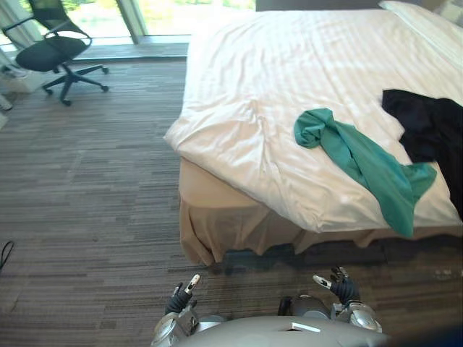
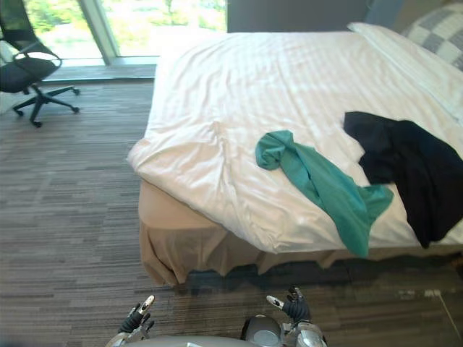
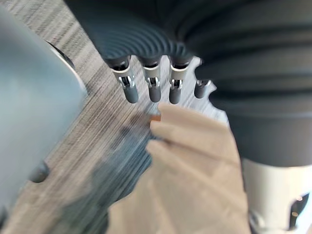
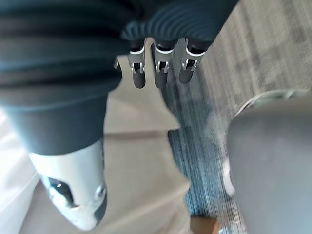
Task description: Tidy the bed and pick cloth on bed and put in laundry
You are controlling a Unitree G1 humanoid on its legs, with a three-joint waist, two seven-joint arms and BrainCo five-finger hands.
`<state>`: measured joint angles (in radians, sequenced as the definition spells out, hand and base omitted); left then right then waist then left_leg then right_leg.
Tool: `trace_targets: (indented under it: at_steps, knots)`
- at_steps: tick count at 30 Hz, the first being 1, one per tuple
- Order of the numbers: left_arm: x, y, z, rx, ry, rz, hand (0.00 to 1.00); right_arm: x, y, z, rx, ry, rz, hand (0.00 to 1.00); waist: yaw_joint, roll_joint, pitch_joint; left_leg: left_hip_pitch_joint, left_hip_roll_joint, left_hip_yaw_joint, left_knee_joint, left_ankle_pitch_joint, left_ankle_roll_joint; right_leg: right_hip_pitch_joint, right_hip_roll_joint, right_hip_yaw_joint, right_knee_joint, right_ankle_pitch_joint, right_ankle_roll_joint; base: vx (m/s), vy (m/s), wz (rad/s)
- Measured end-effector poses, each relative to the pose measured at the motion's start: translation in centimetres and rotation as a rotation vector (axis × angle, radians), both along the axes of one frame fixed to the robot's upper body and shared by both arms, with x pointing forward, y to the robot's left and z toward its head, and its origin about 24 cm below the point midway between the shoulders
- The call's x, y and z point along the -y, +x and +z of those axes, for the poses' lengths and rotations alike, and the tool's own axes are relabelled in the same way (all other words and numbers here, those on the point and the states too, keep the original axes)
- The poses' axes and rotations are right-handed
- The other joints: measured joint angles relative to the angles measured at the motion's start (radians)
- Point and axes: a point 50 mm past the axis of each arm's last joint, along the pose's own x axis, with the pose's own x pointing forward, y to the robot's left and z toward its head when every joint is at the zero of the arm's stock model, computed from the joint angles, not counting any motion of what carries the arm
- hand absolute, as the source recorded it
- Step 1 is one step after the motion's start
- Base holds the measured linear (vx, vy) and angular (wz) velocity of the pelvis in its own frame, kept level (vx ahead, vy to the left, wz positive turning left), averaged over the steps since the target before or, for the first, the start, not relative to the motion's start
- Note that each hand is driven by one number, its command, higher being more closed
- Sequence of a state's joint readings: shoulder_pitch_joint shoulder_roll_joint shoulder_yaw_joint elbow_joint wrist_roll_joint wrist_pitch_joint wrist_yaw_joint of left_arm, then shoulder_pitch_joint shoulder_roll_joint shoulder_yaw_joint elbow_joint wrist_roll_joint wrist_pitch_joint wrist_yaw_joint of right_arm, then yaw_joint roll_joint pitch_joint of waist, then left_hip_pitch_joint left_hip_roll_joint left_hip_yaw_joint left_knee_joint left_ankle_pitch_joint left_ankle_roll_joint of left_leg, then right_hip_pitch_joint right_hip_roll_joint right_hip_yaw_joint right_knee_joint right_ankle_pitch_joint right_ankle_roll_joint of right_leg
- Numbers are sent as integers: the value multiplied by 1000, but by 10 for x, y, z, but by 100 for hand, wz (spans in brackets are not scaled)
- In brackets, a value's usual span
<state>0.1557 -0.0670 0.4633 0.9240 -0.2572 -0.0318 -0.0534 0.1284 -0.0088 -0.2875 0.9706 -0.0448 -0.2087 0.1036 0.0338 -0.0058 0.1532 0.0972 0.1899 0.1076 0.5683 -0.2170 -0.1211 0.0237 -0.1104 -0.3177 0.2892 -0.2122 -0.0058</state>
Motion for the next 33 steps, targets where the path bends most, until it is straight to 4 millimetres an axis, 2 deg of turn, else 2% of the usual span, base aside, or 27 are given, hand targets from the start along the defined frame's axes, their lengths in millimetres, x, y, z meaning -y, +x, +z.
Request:
trace_targets:
  at_steps: [1,2,4,5,6,8,10,12,14,17,20,22,23,26,27,28,32,33]
  knots:
    - [1,0,0,-14,7,3,0,0,-2,-2,-29,7,1,0,15,13,-7,-29,31,60,59,-16,14,31,7,-13,-29,5,-1,41,-97,10]
    - [2,0,0,-17,9,-5,0,-1,-2,-3,-38,11,1,0,15,18,-10,-37,42,88,61,-17,18,44,7,-21,-38,7,2,46,-56,2]
    - [1,1,-1,-31,26,-32,0,0,-3,-4,-69,15,-5,0,10,23,-12,-59,55,157,-80,1,37,70,6,-26,-77,23,18,72,33,0]
    - [2,2,-1,-32,28,-44,0,2,-4,-5,-82,14,-18,0,10,21,-18,-48,46,161,-119,3,34,71,4,-24,-87,31,27,108,91,10]
    - [3,0,-2,-55,30,-81,0,5,-9,-7,-109,19,-48,0,4,26,-48,-19,18,158,-228,7,31,74,6,-25,-125,57,37,178,119,19]
    - [3,5,-3,-63,32,-144,0,8,-12,-9,-143,22,-63,0,-6,20,-55,9,-13,159,-322,13,27,82,9,-28,-190,102,43,159,175,17]
    - [-1,6,-3,-71,43,-189,0,8,-14,-12,-177,30,-82,0,-9,3,-52,25,-54,159,-331,44,43,117,-18,-25,-238,140,62,70,156,1]
    - [-1,6,-4,-95,46,-254,0,11,-17,-12,-194,27,-110,0,-18,-3,-47,71,-91,159,-376,72,49,159,-54,-21,-257,152,81,90,156,0]
    - [2,8,-4,-95,48,-300,0,12,-20,-13,-205,45,-150,0,-15,4,-51,90,-108,160,-407,72,49,163,-65,-15,-265,160,93,59,144,-5]
    - [2,10,-3,-96,56,-319,0,11,-21,-14,-217,63,-175,0,-16,0,-46,95,-115,159,-436,73,50,160,-65,-12,-286,177,97,-3,76,-2]
    - [-2,8,-4,-98,30,-214,0,10,-21,-15,-224,60,-177,0,-16,-5,-42,103,-121,158,-470,77,56,160,-64,-12,-307,195,101,-50,38,1]
    - [-5,2,-5,-123,17,-56,0,11,-21,-15,-226,59,-184,0,-16,-3,-41,112,-124,155,-500,78,58,160,-61,-13,-321,207,102,-83,26,-2]
    - [-5,2,-5,-127,16,-31,0,11,-21,-15,-226,59,-184,0,-16,-3,-41,112,-124,154,-503,78,58,161,-60,-14,-324,208,102,-107,1,7]
    - [-16,-3,-4,-120,33,222,0,14,-22,-15,-234,55,-191,0,-18,1,-36,113,-129,129,-542,82,65,160,-56,-33,-335,218,103,-115,-5,21]
    - [-23,-1,-1,-94,46,301,0,15,-22,-15,-239,54,-192,0,-18,1,-36,114,-130,125,-556,88,72,161,-55,-42,-341,224,102,-156,-13,25]
    - [-38,-3,5,-50,87,445,0,16,-24,-15,-247,57,-199,0,-16,1,-33,113,-137,110,-576,106,74,162,-57,-54,-351,234,101,-156,-17,23]
    - [-76,-10,23,74,187,779,0,21,-26,-15,-262,61,-217,0,-14,-2,-31,113,-145,90,-620,143,76,162,-60,-82,-363,240,98,-120,-17,16]
    - [-80,-11,25,99,200,815,0,23,-27,-15,-262,61,-224,0,-14,-1,-32,113,-147,83,-625,146,73,162,-61,-84,-365,240,98,-102,-14,16]
